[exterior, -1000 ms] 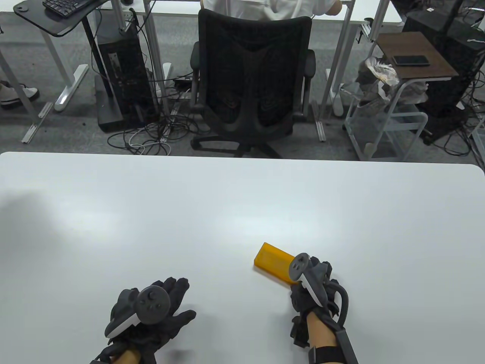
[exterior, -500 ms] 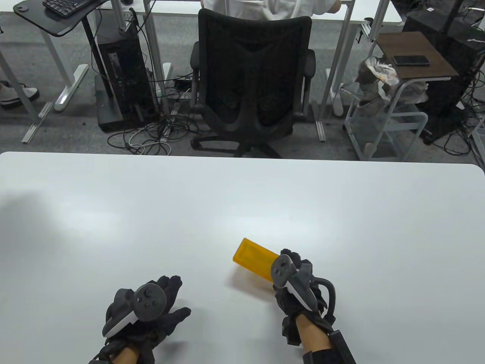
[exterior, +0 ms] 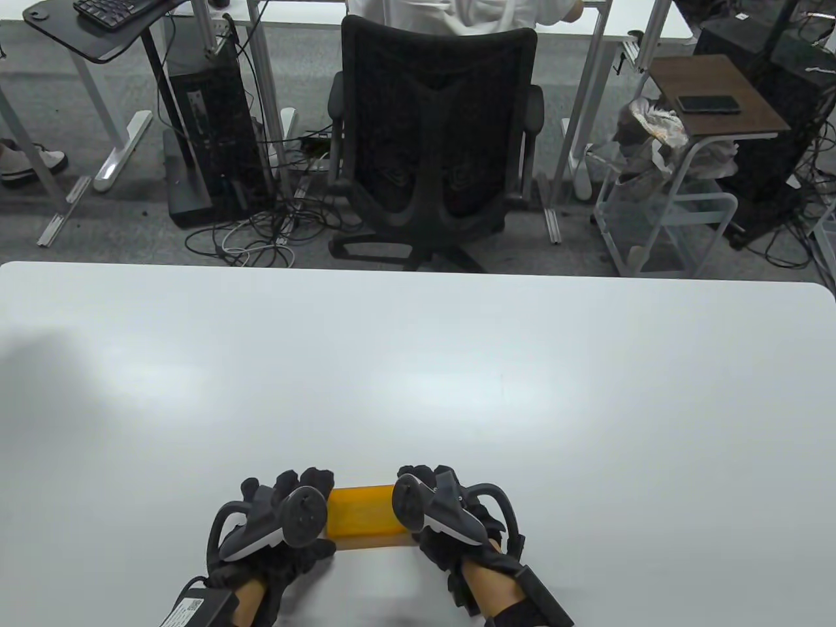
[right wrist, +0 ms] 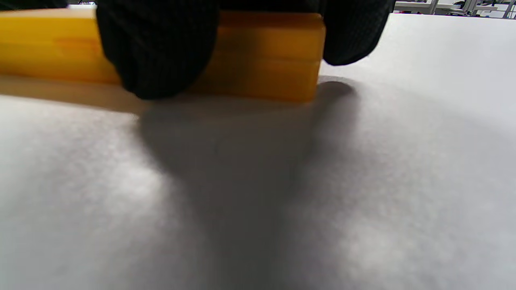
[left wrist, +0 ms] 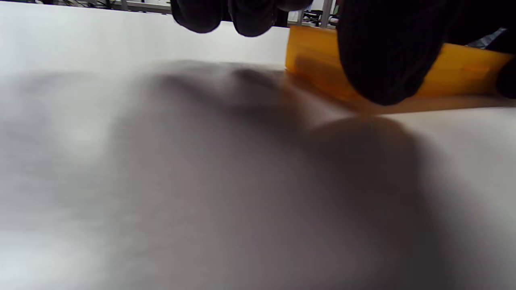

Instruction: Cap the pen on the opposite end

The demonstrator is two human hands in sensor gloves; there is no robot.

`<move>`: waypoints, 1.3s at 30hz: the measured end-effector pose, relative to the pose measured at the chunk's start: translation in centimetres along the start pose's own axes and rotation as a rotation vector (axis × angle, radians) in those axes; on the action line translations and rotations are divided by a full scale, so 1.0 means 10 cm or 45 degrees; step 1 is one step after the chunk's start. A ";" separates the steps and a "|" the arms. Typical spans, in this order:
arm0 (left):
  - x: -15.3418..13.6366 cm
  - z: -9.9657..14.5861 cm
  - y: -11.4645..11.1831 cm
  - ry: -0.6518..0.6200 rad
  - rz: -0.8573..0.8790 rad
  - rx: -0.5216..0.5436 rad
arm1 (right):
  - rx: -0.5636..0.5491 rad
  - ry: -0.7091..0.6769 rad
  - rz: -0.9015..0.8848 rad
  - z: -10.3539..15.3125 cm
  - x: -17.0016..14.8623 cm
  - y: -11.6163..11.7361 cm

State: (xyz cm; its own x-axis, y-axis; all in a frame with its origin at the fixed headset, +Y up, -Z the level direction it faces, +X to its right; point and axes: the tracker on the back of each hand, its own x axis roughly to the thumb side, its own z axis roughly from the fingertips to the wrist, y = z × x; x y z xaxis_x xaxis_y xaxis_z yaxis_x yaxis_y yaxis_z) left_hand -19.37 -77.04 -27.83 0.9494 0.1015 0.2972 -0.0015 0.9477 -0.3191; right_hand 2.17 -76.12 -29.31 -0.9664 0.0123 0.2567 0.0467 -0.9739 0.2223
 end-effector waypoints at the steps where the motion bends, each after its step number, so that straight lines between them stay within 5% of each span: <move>1: 0.01 -0.02 -0.02 -0.016 0.011 0.002 | -0.004 -0.014 0.001 0.01 0.00 0.00; 11: -0.02 -0.03 -0.09 -0.040 0.193 0.065 | 0.041 -0.049 -0.097 -0.02 -0.06 -0.08; 15: -0.07 -0.02 -0.10 -0.010 0.273 0.054 | 0.362 0.033 -0.643 -0.20 -0.38 -0.22; 19: -0.11 0.00 -0.14 -0.014 0.363 0.034 | 0.260 0.072 -1.167 -0.35 -0.61 -0.16; 24: -0.10 0.02 -0.16 -0.020 0.374 0.033 | 0.050 0.225 -1.118 -0.46 -0.55 -0.18; 31: -0.03 -0.03 -0.12 0.026 0.303 0.056 | -0.013 0.288 -0.962 -0.46 -0.50 -0.21; 37: -0.01 -0.04 -0.11 0.042 0.305 0.022 | -0.396 0.255 -0.637 0.04 -0.56 -0.46; 39: -0.01 -0.05 -0.10 0.039 0.292 0.021 | -0.367 0.157 -0.513 0.17 -0.50 -0.45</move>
State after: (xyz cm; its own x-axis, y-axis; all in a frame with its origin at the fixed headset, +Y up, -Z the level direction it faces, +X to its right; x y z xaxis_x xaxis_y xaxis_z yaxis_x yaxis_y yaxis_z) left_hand -19.31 -78.13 -27.99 0.9328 0.3056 0.1909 -0.2231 0.9059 -0.3599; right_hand 7.25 -71.37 -30.01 -0.9167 0.3900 0.0872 -0.3908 -0.9204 0.0074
